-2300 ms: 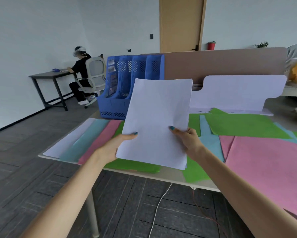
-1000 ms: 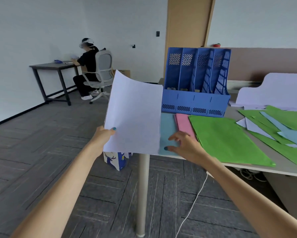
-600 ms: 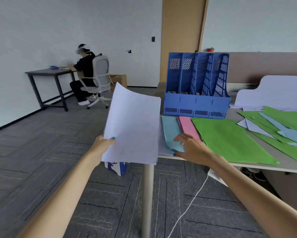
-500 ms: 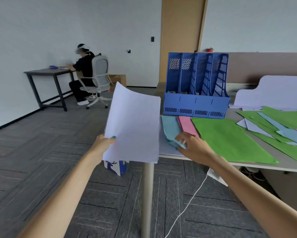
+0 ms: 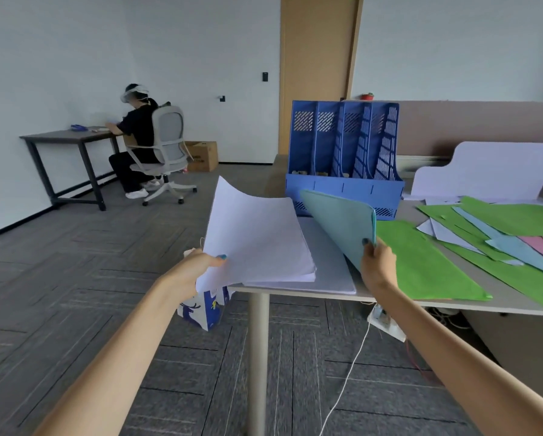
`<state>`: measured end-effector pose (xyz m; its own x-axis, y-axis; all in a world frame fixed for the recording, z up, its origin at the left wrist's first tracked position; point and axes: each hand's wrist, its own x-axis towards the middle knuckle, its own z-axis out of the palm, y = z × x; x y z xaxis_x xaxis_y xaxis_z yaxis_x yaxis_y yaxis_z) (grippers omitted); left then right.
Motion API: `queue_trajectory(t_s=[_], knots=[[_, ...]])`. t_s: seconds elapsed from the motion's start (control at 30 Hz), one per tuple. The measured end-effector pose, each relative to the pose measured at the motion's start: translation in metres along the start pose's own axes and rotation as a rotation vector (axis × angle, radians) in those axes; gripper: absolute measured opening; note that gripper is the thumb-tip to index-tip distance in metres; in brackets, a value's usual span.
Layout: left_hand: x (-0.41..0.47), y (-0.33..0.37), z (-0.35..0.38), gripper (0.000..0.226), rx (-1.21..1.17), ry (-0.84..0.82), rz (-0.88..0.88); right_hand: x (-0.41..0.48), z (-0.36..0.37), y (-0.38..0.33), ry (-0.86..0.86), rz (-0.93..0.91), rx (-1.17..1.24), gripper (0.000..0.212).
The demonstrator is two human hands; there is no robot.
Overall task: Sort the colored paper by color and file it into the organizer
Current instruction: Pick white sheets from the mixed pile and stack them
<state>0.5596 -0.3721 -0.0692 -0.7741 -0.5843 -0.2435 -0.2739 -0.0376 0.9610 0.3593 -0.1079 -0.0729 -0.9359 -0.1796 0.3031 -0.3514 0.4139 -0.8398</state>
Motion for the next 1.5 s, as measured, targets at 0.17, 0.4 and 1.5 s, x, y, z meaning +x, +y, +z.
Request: queue_trajectory(t_s=[0.17,0.4,1.5], knots=[[0.007,0.013,0.026,0.037,0.055,-0.129,0.022,0.004,-0.01,0.004,0.113,0.028,0.124,0.022],[0.016,0.033,0.072,0.02,0.054,-0.204,-0.024,0.009,-0.014,0.005,0.143,0.064,0.194,0.021],[0.036,0.003,0.095,0.036,0.598,0.267,0.481,-0.017,0.014,0.014,-0.559,-0.393,-0.216,0.057]])
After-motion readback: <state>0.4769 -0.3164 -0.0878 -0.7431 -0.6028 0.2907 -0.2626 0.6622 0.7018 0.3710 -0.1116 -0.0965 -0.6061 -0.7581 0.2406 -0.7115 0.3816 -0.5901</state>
